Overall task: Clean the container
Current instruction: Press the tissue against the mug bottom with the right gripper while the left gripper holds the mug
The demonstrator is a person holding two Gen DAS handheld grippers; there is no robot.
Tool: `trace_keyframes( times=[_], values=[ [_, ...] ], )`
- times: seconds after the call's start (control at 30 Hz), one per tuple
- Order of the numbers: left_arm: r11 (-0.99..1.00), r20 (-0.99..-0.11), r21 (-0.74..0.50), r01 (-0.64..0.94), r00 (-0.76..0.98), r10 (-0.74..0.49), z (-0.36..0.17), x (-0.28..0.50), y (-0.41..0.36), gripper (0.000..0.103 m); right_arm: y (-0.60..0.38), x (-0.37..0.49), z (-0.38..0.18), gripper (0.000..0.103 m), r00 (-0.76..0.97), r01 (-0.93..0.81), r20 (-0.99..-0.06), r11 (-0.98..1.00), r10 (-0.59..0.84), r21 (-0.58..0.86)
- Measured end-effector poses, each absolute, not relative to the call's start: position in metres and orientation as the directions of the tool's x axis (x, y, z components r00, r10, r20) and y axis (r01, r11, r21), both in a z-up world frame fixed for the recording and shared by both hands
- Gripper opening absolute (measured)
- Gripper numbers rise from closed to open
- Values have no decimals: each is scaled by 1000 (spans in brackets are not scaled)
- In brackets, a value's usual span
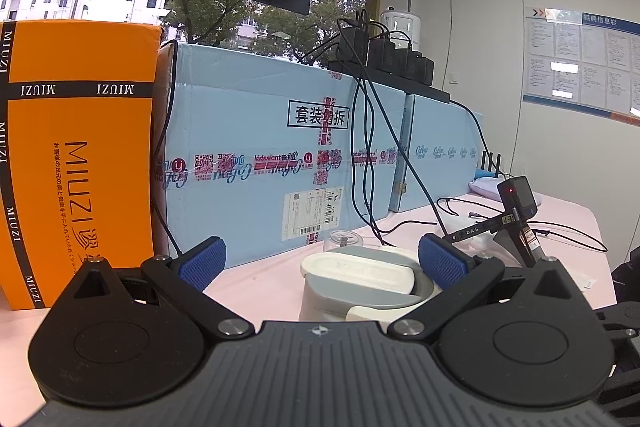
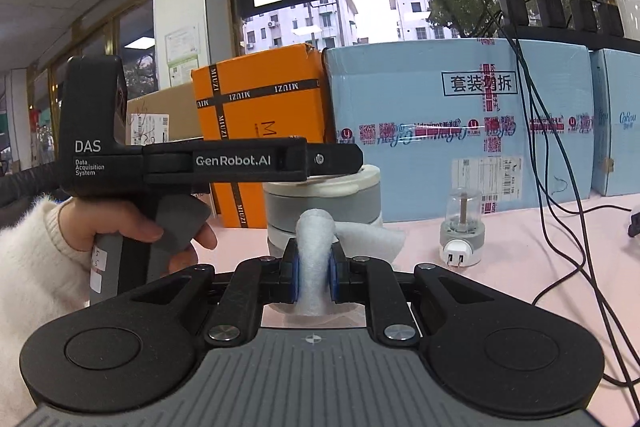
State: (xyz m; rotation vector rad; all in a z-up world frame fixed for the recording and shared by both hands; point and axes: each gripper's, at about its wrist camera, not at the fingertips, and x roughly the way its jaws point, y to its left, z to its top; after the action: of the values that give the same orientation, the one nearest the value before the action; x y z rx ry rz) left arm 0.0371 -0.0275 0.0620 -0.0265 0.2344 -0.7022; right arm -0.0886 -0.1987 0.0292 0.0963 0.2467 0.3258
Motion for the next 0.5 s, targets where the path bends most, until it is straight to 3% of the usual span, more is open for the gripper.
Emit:
trace_keyframes(
  times=[0.4, 0.5],
  values=[
    [756, -222, -171, 631, 723, -654, 61, 42, -13, 103, -196, -78, -7, 13, 869, -249, -389, 949, 307, 192],
    [793, -173, -182, 582, 775, -608, 57, 35, 0, 103, -197, -86, -6, 13, 853, -278, -398, 939, 337, 201]
  ],
)
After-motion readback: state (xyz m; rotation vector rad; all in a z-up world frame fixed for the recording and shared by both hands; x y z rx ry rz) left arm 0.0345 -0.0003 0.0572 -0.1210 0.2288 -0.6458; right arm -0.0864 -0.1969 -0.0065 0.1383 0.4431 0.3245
